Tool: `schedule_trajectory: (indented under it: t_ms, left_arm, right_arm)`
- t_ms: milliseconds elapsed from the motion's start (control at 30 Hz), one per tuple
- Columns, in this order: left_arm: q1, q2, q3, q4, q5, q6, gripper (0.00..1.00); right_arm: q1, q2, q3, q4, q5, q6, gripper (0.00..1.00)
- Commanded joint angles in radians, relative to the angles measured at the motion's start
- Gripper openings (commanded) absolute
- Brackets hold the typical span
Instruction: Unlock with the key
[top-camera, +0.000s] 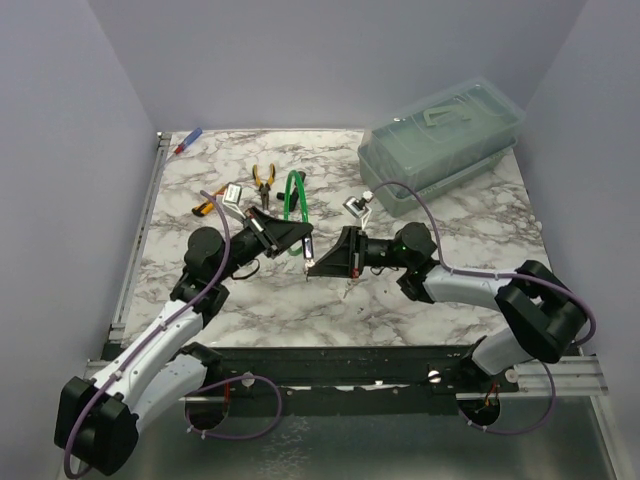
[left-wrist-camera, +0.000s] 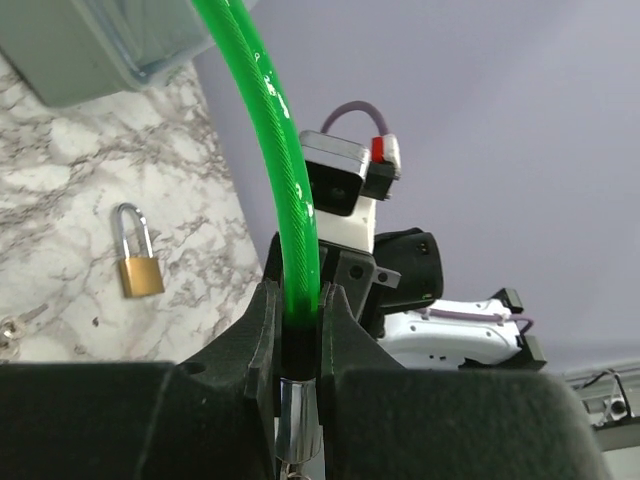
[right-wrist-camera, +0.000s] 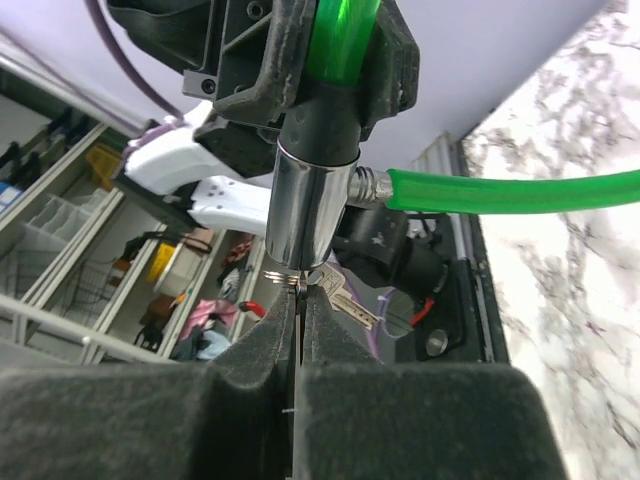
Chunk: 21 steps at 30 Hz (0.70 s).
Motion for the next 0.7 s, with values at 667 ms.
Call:
schedule_trajectory:
  t_ms: [667]
  left_arm:
    - [-0.021,-0.116,-0.121,0.474,0.07,-0.136,0.0]
  right_arm:
    - [0.003,0.184,0.236,0.606,-0.031,0.385,0.01]
